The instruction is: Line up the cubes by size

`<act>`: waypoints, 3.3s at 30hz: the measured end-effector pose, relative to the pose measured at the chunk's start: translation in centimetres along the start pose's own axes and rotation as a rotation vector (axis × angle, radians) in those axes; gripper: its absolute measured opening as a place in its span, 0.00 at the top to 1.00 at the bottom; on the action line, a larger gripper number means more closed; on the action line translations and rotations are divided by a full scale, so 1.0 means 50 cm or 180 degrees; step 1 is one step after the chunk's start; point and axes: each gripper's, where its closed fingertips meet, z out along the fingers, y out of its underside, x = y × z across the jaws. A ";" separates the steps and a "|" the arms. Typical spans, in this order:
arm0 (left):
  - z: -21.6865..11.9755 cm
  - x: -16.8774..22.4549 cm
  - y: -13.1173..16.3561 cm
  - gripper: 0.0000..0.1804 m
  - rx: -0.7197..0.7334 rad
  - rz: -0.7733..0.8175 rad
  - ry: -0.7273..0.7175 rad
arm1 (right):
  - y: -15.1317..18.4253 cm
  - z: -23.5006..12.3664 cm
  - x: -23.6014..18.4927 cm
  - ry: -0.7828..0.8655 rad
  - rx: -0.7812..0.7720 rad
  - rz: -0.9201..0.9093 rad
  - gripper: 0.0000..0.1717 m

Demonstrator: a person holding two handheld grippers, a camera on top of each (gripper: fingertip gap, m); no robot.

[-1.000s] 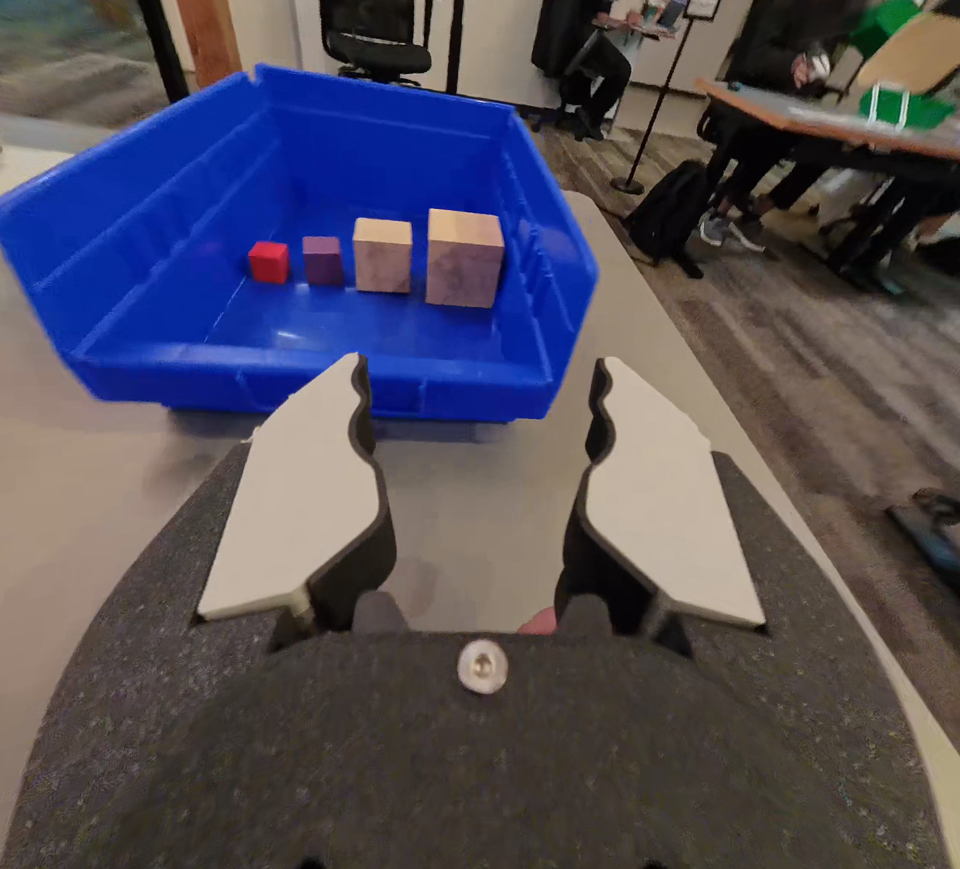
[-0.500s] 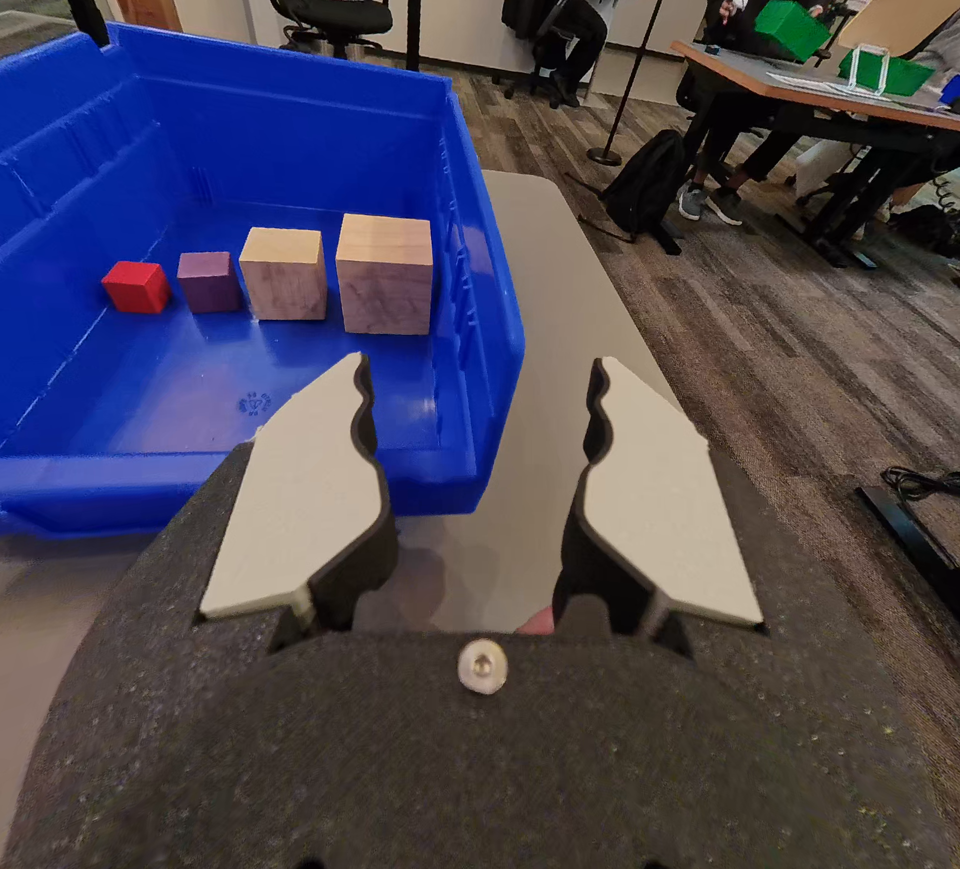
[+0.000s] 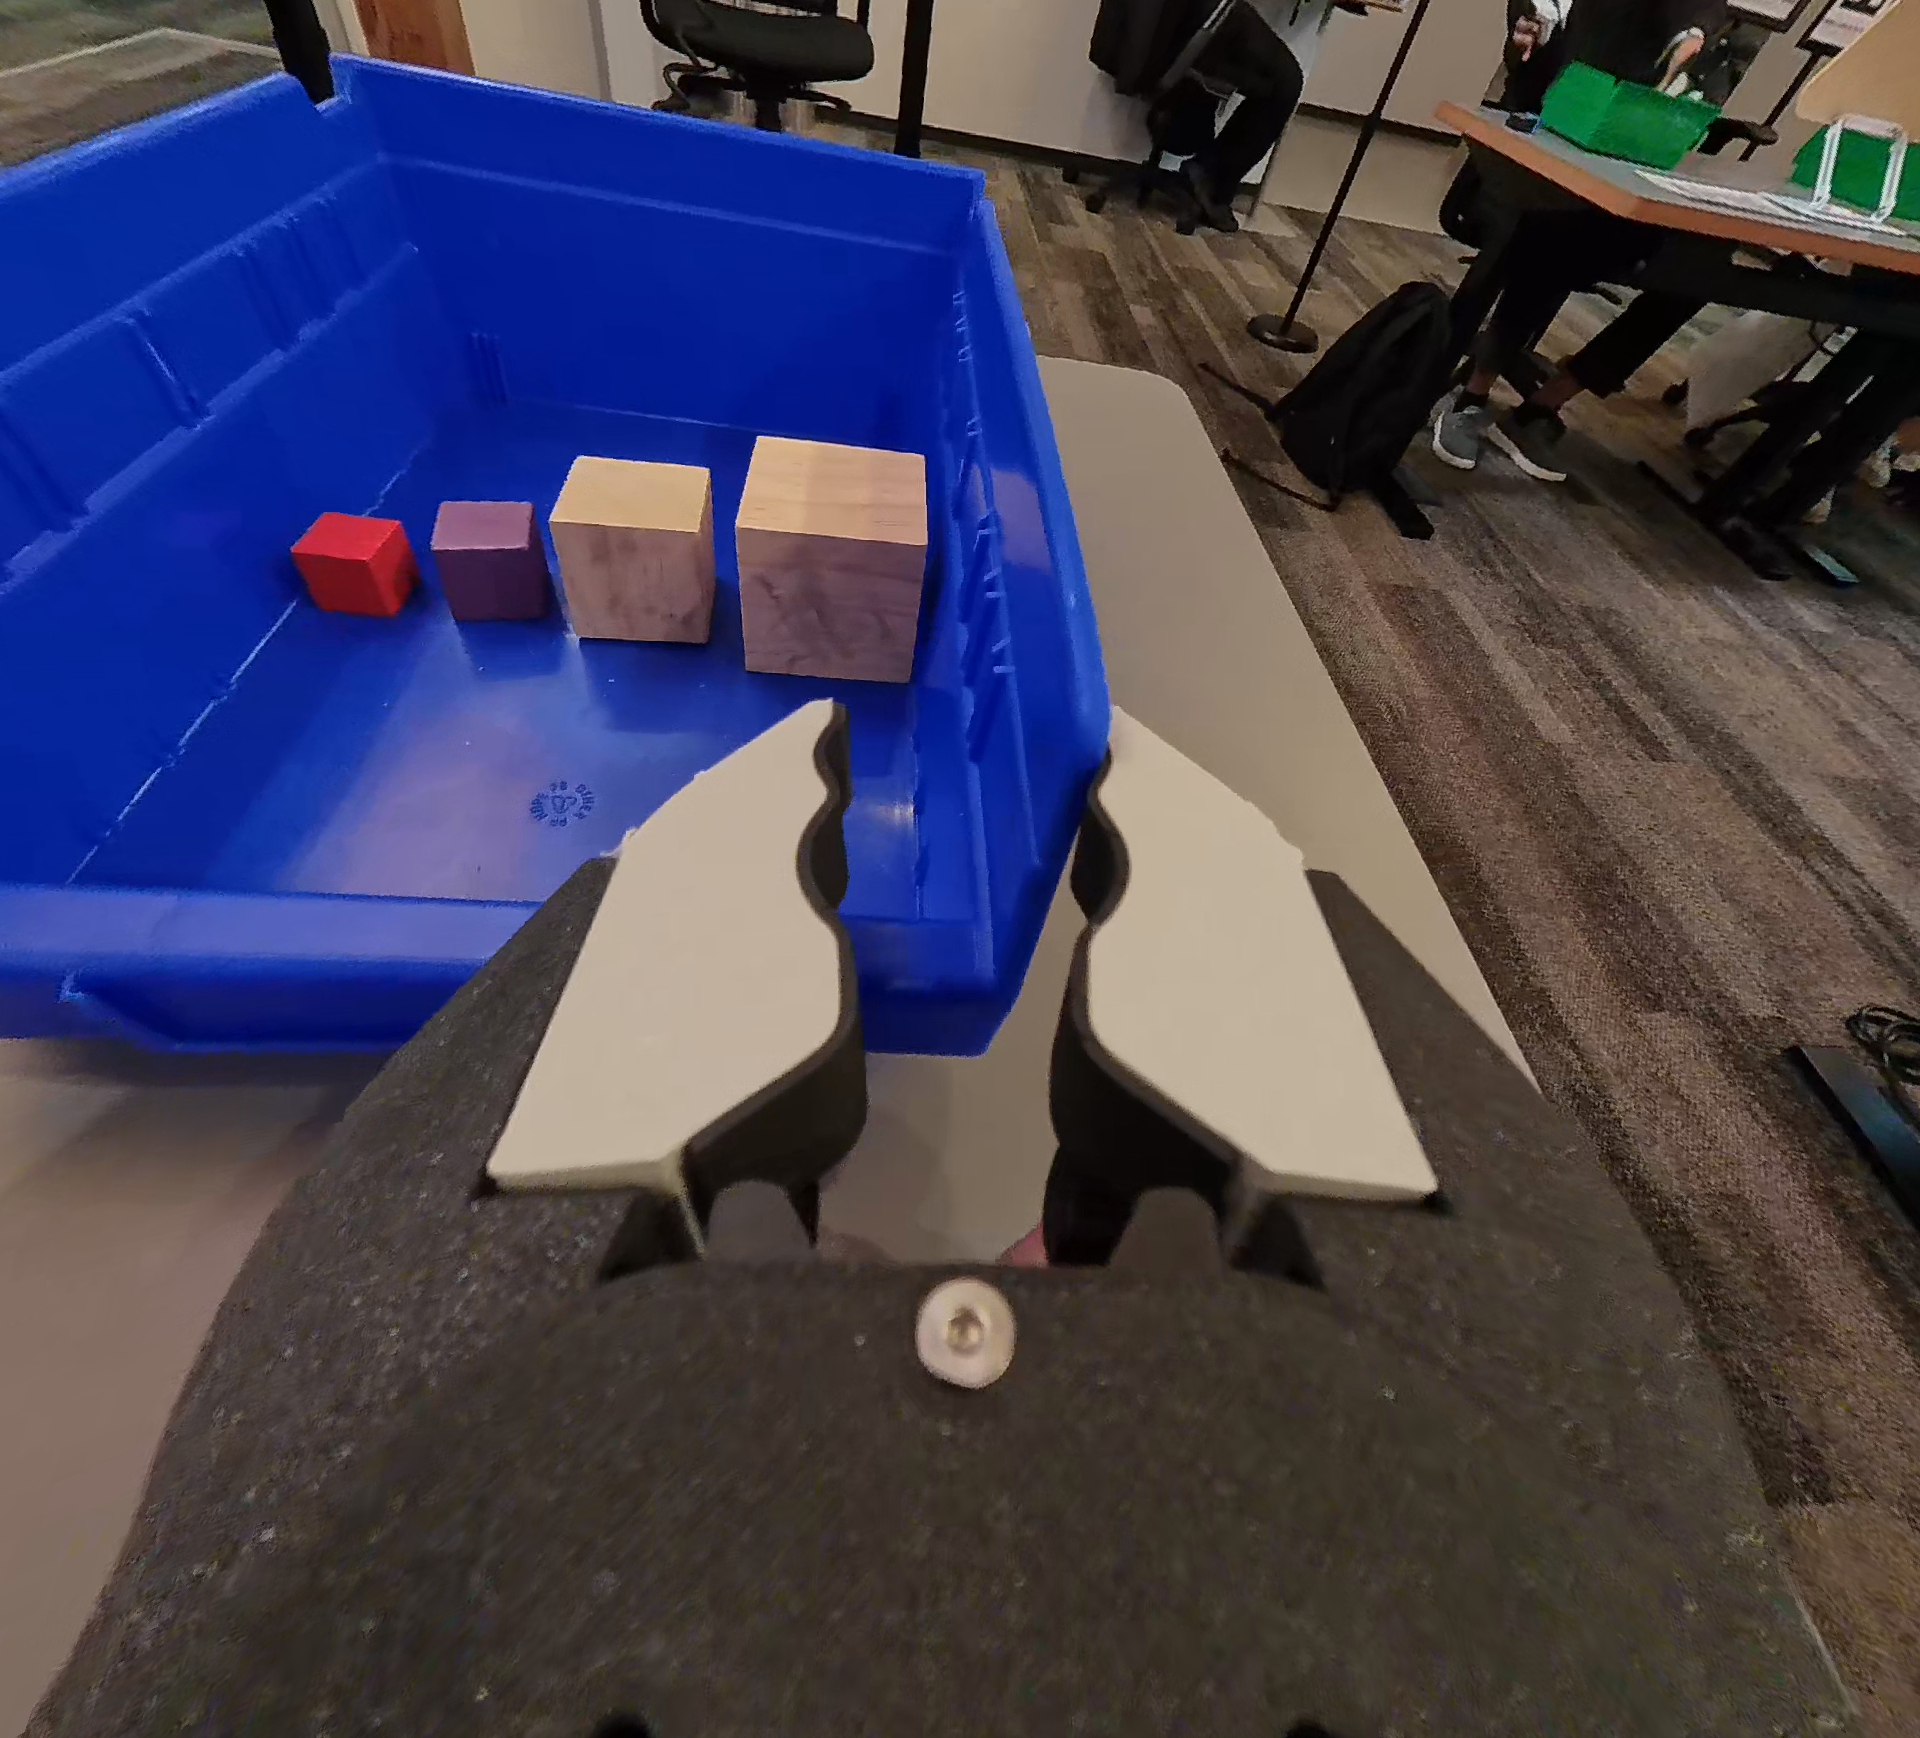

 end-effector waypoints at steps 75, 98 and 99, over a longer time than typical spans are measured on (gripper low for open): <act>-0.248 0.057 0.068 0.99 -0.0494 0.0068 0.0393 | 0.046 -0.263 -0.209 -0.0343 -0.0052 0.0166 0.97; -0.335 0.125 0.094 0.99 -0.0670 -0.0015 0.0578 | 0.052 -0.358 -0.337 -0.0529 -0.0115 0.0407 0.98; -0.339 0.128 0.095 0.99 -0.0677 -0.0041 0.0602 | 0.052 -0.359 -0.341 -0.0561 -0.0108 0.0407 0.98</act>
